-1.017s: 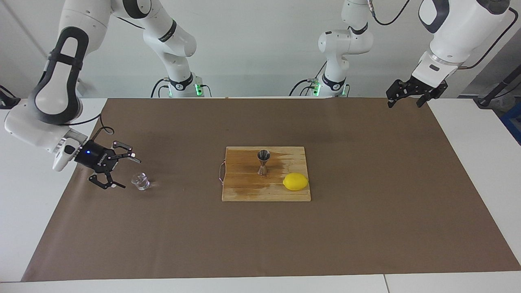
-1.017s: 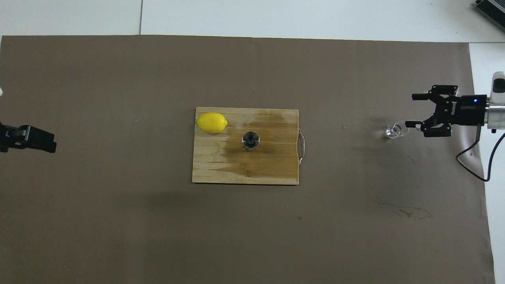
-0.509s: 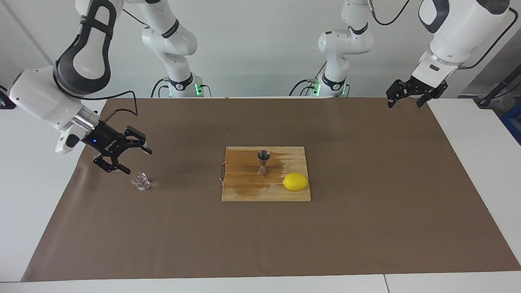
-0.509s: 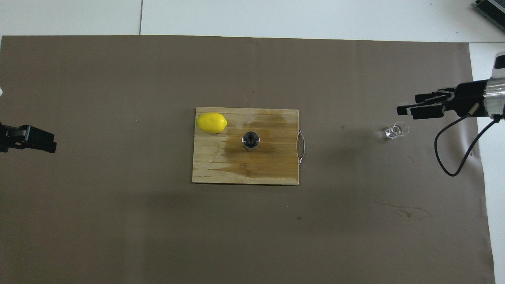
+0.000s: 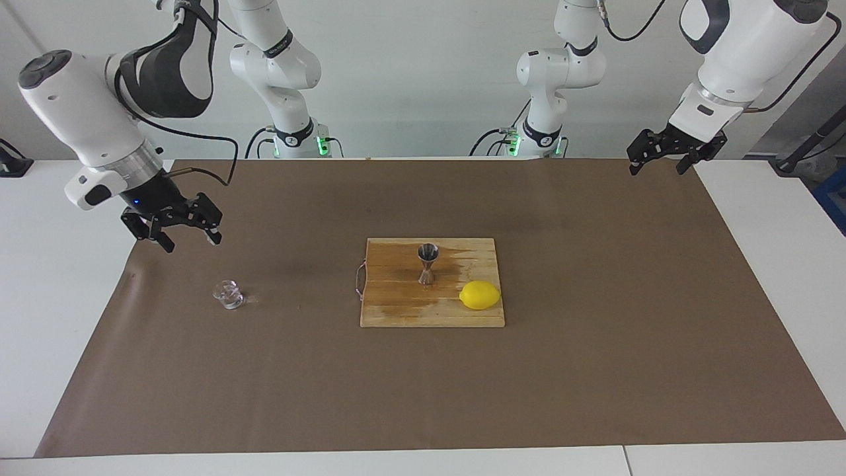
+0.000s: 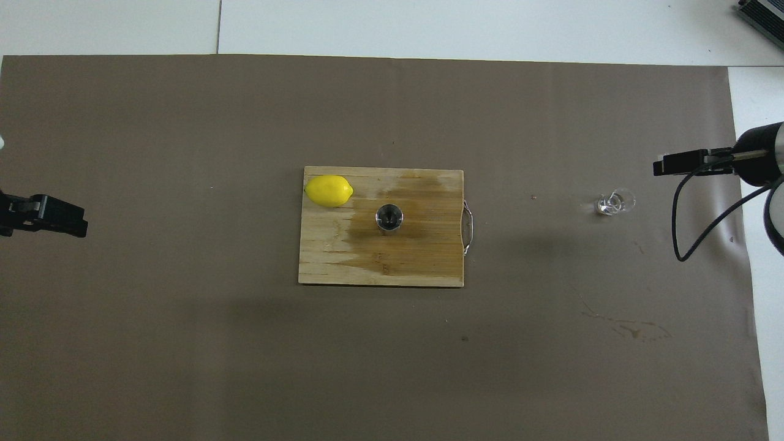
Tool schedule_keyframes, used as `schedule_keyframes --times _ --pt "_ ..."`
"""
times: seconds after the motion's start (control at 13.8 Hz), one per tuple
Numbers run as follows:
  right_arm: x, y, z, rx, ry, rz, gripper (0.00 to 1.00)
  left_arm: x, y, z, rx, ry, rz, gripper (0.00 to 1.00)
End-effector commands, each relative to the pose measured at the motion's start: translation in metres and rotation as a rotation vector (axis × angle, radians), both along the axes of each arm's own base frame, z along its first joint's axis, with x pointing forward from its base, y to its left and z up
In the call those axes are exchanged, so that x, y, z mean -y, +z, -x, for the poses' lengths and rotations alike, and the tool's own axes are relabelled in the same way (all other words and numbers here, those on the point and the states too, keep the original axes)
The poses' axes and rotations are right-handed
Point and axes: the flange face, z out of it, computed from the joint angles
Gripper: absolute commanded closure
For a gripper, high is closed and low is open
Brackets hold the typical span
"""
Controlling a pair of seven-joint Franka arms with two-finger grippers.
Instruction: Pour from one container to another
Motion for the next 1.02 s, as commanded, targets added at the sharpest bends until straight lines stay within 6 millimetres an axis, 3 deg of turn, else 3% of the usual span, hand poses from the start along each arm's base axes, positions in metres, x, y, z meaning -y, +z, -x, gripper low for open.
schedule_keyframes --times 0.0,0.44,0.51,0.73,0.94 --pt "0.001 0.025 0.015 -0.020 -0.103 0.090 0.00 -0.004 0.003 0.004 0.004 -0.011 -0.018 0.00" --pt "-0.008 0.086 0.051 -0.089 -0.136 0.121 0.00 -0.004 0.003 0.004 0.003 -0.011 -0.017 0.00" --pt "-0.019 0.090 0.056 -0.094 -0.139 0.129 0.00 -0.004 0.003 0.004 0.003 -0.011 -0.017 0.00" --pt "-0.012 0.085 0.074 -0.123 -0.184 0.131 0.00 -0.004 0.003 0.004 0.003 -0.011 -0.017 0.00" --pt "-0.020 0.084 0.068 -0.084 -0.139 0.153 0.00 -0.003 0.003 0.004 0.003 -0.014 -0.017 0.00"
